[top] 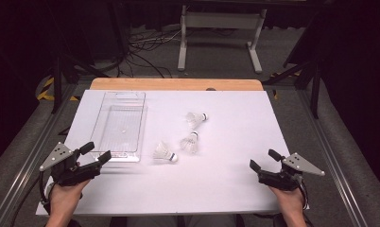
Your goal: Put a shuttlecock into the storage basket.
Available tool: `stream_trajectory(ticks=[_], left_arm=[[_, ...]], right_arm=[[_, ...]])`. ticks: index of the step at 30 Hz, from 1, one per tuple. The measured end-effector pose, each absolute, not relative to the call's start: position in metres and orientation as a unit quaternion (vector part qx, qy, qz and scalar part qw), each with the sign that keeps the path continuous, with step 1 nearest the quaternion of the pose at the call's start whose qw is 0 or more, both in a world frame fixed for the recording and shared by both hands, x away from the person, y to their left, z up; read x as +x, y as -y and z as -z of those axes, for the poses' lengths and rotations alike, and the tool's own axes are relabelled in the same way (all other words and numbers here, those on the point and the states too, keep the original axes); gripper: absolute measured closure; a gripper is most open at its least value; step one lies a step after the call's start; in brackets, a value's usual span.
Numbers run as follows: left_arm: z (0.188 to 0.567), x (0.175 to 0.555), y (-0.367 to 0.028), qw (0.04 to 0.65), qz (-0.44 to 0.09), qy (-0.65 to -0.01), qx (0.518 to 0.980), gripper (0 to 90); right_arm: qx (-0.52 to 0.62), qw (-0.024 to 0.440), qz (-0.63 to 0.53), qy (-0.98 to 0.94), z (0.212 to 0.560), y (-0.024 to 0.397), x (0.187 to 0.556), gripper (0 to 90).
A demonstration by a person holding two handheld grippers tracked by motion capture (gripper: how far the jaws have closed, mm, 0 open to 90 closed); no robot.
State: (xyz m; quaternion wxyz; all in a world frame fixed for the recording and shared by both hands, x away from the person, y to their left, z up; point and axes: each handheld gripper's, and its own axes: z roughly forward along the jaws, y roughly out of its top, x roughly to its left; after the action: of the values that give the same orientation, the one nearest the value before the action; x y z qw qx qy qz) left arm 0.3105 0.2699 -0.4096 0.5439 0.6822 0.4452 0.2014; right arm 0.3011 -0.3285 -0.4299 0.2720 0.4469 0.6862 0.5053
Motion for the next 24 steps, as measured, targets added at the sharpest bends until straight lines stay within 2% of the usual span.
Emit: stream_trajectory(ticks=[24], left_arm=[[0.408,0.320,-0.256,0.545,-0.194,-0.435,0.690,22.8]], right_arm=[[0.446,0.270,-0.507,-0.687,0.430,0.328,0.301,12.6]])
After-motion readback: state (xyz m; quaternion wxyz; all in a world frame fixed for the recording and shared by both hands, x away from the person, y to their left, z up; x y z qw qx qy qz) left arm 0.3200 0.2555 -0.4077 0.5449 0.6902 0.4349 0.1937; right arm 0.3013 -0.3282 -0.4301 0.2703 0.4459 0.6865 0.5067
